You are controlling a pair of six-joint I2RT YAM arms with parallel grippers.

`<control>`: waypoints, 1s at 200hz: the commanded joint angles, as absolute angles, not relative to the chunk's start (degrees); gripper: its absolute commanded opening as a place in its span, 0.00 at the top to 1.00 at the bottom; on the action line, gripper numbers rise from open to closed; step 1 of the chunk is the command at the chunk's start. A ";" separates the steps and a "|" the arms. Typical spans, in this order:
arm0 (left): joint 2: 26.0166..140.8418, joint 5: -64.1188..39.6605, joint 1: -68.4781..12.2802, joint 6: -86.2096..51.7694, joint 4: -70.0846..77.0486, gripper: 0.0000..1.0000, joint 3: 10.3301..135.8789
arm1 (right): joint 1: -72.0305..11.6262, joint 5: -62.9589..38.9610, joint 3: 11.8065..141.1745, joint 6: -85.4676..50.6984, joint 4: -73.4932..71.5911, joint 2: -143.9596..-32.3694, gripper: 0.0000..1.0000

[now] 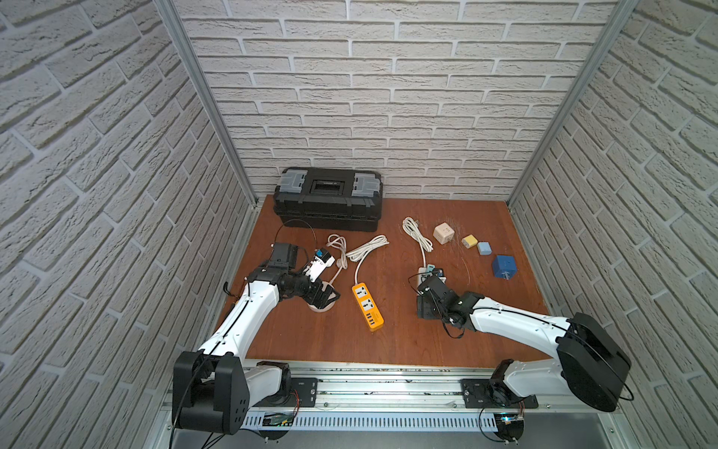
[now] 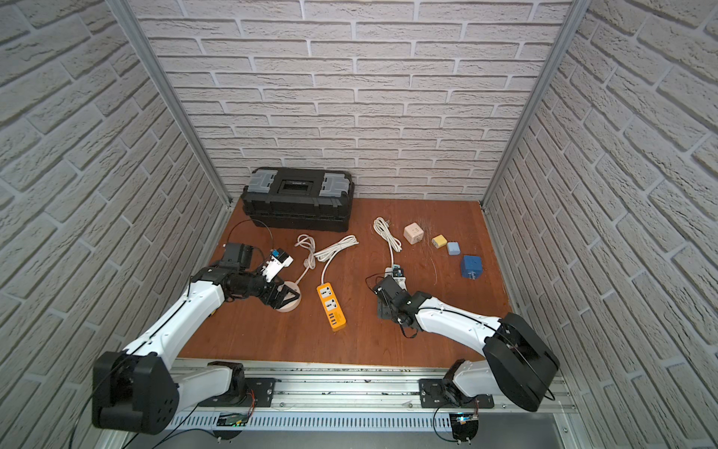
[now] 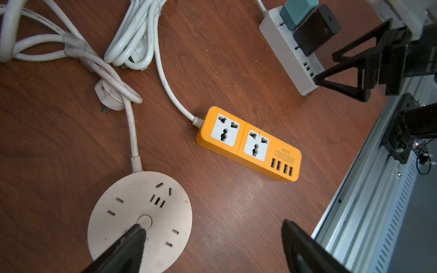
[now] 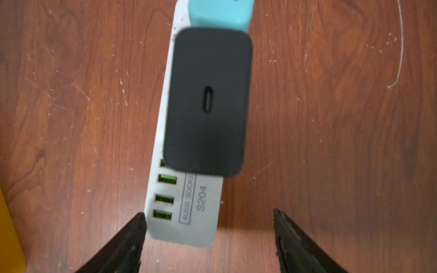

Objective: Pull the plug off the socket
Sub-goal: Move the socket to the center of the board.

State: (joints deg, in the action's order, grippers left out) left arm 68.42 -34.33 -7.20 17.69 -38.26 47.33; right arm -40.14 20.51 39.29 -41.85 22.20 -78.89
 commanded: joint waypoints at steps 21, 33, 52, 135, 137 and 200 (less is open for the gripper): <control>68.63 -34.80 -7.47 16.99 -36.82 0.06 46.58 | -40.44 23.18 43.47 -42.98 19.48 -84.45 0.17; 68.72 -34.72 -7.45 16.98 -36.83 0.06 46.66 | -40.36 23.28 44.39 -43.35 20.00 -86.14 0.18; 68.76 -34.65 -7.47 16.96 -36.74 0.06 46.93 | -40.36 23.38 45.84 -44.09 21.13 -88.68 0.19; 68.31 -34.45 -7.48 17.06 -36.96 0.06 47.01 | -40.45 23.44 47.06 -46.09 23.51 -90.92 0.38; 68.30 -34.50 -7.47 17.10 -36.99 0.06 47.02 | -40.50 23.42 47.03 -46.12 23.54 -90.96 0.39; 68.64 -34.37 -7.47 17.28 -37.00 0.06 47.26 | -41.04 22.87 46.41 -46.34 24.30 -89.89 0.44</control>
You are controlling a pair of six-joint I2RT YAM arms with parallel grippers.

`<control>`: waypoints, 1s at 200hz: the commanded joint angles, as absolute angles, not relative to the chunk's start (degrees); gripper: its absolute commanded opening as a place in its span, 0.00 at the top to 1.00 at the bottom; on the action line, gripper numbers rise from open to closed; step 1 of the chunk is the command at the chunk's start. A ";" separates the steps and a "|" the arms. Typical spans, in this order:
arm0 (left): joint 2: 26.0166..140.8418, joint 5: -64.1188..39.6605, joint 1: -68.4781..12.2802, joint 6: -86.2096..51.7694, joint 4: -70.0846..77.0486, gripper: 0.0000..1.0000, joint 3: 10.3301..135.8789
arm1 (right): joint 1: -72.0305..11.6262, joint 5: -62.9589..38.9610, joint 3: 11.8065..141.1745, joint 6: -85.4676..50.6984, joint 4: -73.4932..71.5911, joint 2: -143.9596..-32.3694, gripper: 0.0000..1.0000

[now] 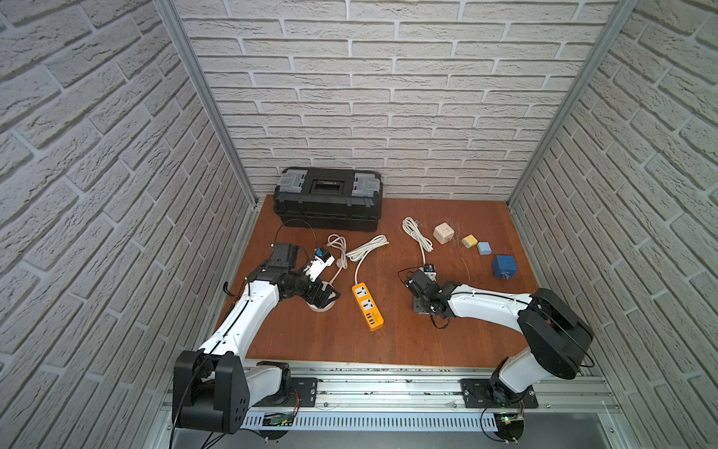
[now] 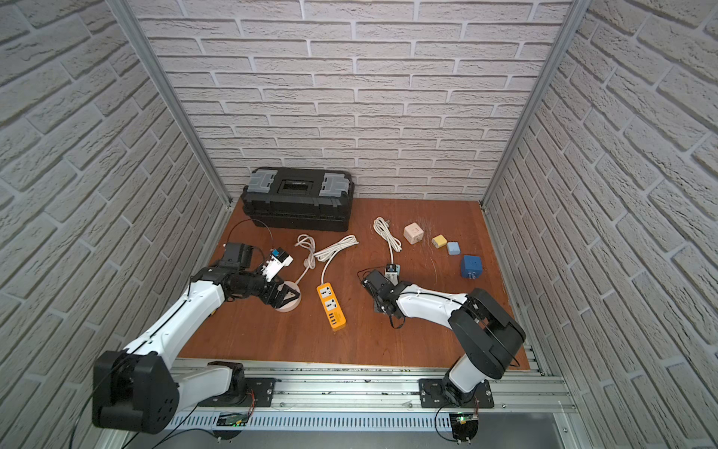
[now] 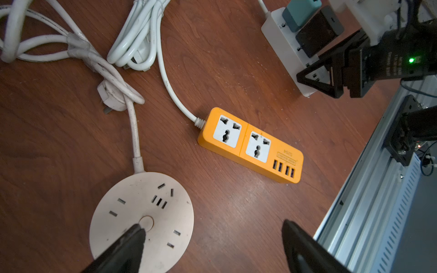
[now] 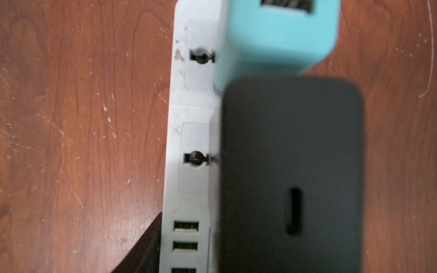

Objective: Pull the plug off the socket
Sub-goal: Move the socket to the center of the board.

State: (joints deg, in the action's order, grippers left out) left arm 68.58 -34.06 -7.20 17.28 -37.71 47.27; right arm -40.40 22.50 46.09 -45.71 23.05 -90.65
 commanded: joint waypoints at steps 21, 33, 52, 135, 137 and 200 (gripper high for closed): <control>68.81 -33.89 -7.47 17.66 -37.22 0.06 47.70 | -41.50 22.37 46.48 -45.75 24.29 -89.67 0.58; 68.90 -33.64 -7.47 18.30 -37.72 0.06 48.14 | -42.02 22.31 46.66 -45.46 24.49 -89.58 0.59; 69.07 -33.50 -7.58 19.57 -38.83 0.07 48.93 | -43.19 22.40 46.93 -45.17 25.24 -89.25 0.59; 71.45 -32.61 -7.97 21.86 -40.34 0.08 50.72 | -53.63 21.63 47.31 -44.80 25.80 -88.19 0.60; 71.50 -32.61 -7.99 21.88 -40.32 0.08 50.76 | -53.90 21.67 47.38 -44.82 25.79 -88.30 0.60; 72.59 -32.50 -9.40 21.89 -40.25 0.08 50.76 | -60.78 21.51 51.45 -43.09 26.20 -91.95 0.58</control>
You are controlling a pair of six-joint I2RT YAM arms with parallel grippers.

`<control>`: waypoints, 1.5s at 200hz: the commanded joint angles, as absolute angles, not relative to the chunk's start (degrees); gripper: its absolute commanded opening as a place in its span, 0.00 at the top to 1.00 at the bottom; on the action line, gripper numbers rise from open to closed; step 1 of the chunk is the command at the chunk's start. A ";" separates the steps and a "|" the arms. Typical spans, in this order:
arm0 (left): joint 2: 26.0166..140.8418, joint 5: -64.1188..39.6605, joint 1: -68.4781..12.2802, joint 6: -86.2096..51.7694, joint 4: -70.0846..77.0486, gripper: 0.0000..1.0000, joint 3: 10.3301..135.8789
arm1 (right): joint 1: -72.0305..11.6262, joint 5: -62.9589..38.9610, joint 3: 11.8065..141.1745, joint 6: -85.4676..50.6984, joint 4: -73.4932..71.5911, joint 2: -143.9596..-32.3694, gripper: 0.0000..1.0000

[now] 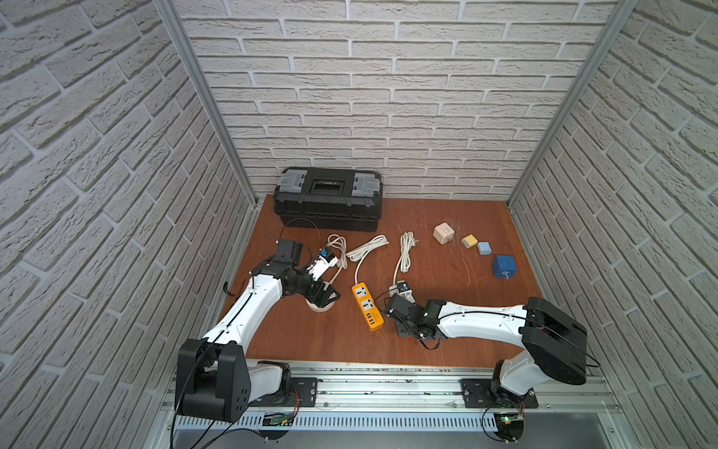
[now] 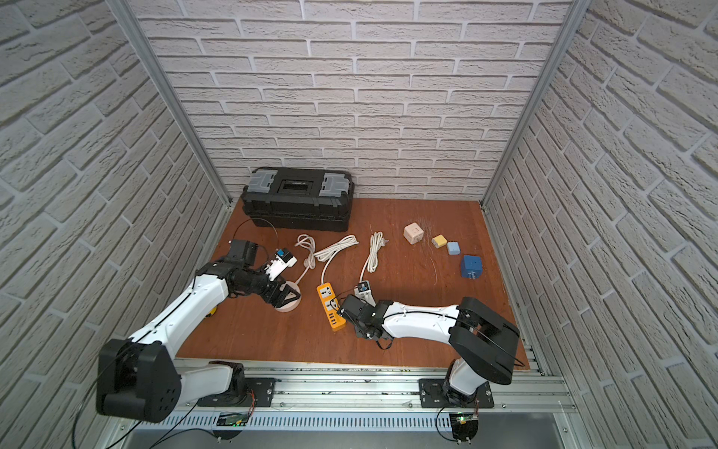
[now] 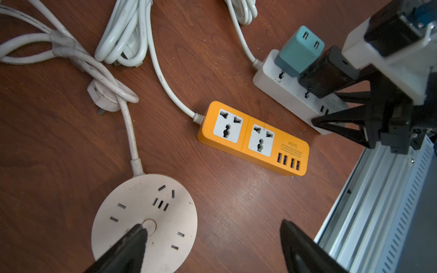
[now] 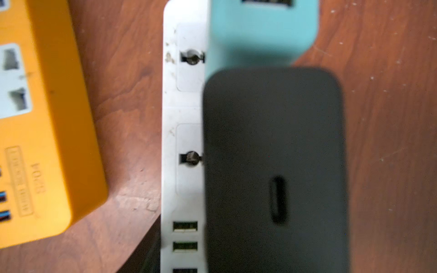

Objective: Pull the plug off the socket
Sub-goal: Move the socket to the center of the board, then remove the plug from the socket.

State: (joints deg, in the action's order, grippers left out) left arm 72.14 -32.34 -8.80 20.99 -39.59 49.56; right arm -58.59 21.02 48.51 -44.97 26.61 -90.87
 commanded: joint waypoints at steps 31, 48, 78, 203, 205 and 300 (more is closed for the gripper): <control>72.64 -32.60 -10.06 22.15 -40.04 0.08 50.39 | -62.40 21.44 53.19 -42.38 26.17 -93.28 0.53; 73.05 -32.44 -10.73 22.32 -39.91 0.09 50.28 | -62.49 21.70 53.28 -42.54 26.54 -93.12 0.44; 74.25 -31.20 -13.18 22.50 -39.71 0.10 51.13 | -62.62 21.86 52.83 -42.50 26.57 -91.05 0.34; 92.43 -34.79 -27.69 19.97 -35.50 0.92 63.50 | -59.64 27.26 47.67 -45.51 30.49 -68.80 0.29; 92.72 -34.76 -28.08 19.96 -35.57 0.94 63.80 | -59.65 27.32 47.64 -45.59 30.54 -68.68 0.29; 104.02 -37.46 -33.66 15.14 -31.32 1.00 67.21 | -59.24 27.54 44.61 -47.42 30.96 -66.42 0.30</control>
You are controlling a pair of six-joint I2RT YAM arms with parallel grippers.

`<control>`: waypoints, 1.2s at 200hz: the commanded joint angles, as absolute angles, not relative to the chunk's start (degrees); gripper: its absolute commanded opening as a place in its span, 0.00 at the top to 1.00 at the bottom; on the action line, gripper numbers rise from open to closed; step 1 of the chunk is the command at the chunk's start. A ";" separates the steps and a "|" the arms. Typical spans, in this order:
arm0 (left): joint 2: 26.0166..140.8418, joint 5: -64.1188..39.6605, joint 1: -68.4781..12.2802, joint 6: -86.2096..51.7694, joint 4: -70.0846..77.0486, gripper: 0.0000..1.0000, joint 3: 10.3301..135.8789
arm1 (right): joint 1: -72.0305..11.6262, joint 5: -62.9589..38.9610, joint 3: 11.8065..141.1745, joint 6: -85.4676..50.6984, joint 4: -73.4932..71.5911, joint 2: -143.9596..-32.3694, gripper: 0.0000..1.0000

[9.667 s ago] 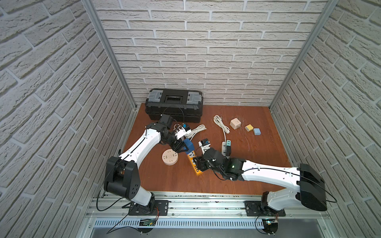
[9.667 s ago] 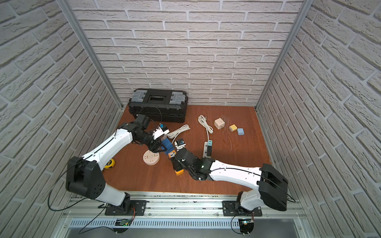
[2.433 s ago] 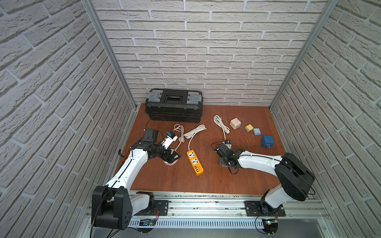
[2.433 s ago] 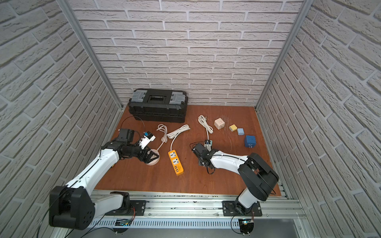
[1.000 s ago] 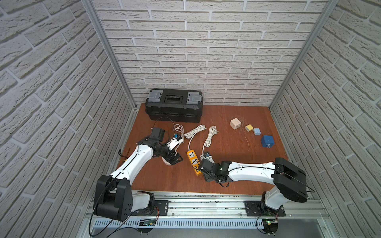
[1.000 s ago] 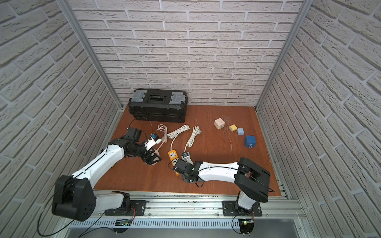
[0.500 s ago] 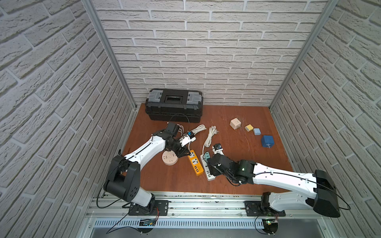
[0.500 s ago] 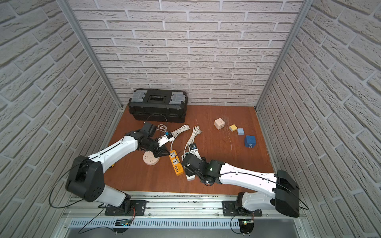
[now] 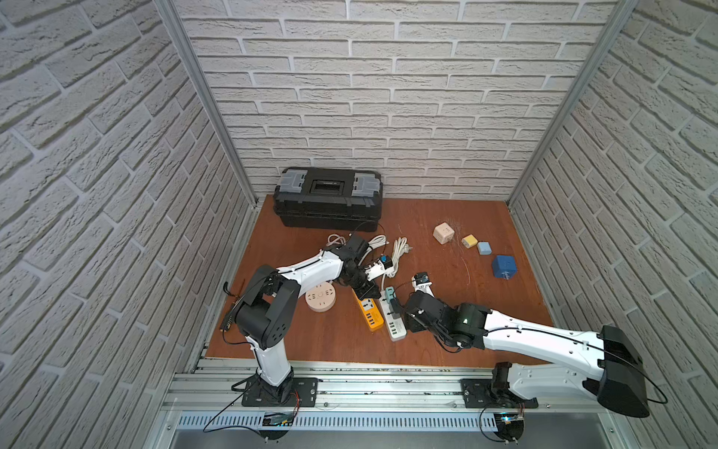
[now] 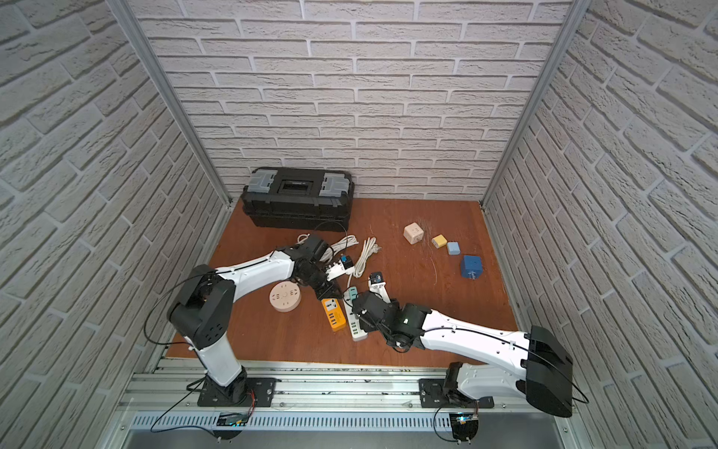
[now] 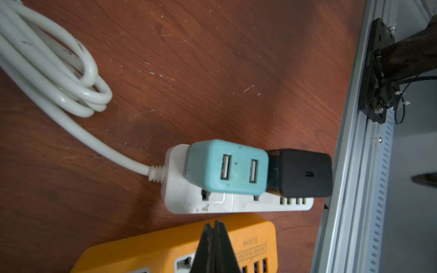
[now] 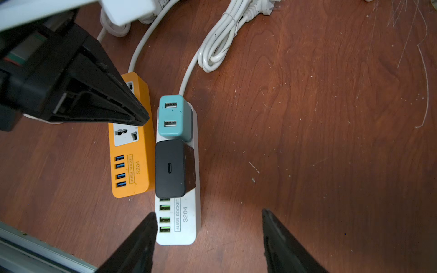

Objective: Pull the plug off the socket
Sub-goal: Remove the plug from the socket.

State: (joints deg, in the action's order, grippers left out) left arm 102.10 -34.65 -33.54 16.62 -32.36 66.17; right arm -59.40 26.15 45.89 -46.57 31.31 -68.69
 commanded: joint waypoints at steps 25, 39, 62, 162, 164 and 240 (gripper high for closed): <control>105.54 -38.71 -33.58 14.26 -30.94 1.00 67.28 | -59.24 26.10 44.34 -46.04 30.30 -66.24 0.31; 106.08 -39.10 -33.57 13.78 -30.55 1.00 67.32 | -59.25 25.39 44.13 -45.31 29.46 -66.43 0.31; 106.93 -39.87 -33.23 13.10 -30.24 1.00 67.65 | -59.24 24.40 43.58 -44.50 27.94 -67.00 0.32; 108.05 -43.11 -31.66 12.90 -31.62 1.00 68.60 | -59.33 21.80 47.02 -42.42 26.74 -75.09 0.35; 107.92 -43.25 -31.65 12.94 -31.64 1.00 68.63 | -59.33 21.86 47.02 -42.44 26.72 -75.13 0.35; 110.65 -47.17 -31.93 15.41 -35.49 1.00 71.26 | -59.26 22.40 47.46 -43.67 26.98 -75.34 0.36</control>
